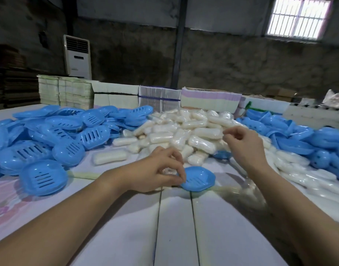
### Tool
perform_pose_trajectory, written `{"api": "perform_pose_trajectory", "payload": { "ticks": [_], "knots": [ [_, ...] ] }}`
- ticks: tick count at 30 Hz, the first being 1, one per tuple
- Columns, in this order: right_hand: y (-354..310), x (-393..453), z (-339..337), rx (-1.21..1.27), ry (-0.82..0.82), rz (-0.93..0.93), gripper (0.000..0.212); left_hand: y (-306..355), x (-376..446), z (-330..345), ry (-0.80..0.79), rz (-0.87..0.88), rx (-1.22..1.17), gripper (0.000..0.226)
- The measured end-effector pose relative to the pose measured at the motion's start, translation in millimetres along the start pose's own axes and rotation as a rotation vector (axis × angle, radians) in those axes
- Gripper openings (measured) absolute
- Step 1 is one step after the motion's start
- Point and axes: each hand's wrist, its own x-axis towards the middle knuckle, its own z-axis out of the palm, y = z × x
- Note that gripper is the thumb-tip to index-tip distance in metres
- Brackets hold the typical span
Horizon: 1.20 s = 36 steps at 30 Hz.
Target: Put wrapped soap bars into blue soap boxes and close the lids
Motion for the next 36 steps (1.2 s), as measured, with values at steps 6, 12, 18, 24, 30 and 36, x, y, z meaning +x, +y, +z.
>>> {"api": "perform_pose_trajectory", "payload": {
  "ticks": [6,12,18,24,30,36],
  "knots": [
    [25.1,14.4,0.5,-0.594,-0.237,0.035,0.036,2.2,3.2,3.4,0.043,-0.078,0.025,0.023],
    [7.4,21.8,37.6,-0.870,-0.302,-0.211,0.045,3.0,5.8,11.3,0.008,-0.156,0.116,0.022],
    [-5.7,32.0,55.4,-0.821,-0.356,-0.104,0.043,3.4,6.6,10.6,0.018,-0.145,0.112,0.020],
    [-6.6,29.7,50.3,-0.871,-0.395,-0.035,0.046,-3.7,9.3,13.2,0.038,-0.221,0.129,0.038],
    [-5.4,31.5,47.4,-0.879,-0.439,0.002,0.047,-6.4,11.6,15.1,0.134,-0.297,0.186,0.061],
    [-2.2,27.2,34.9,-0.818,-0.596,0.049,0.042,-4.3,11.7,18.7,0.117,-0.317,0.083,0.040]
  ]
}}
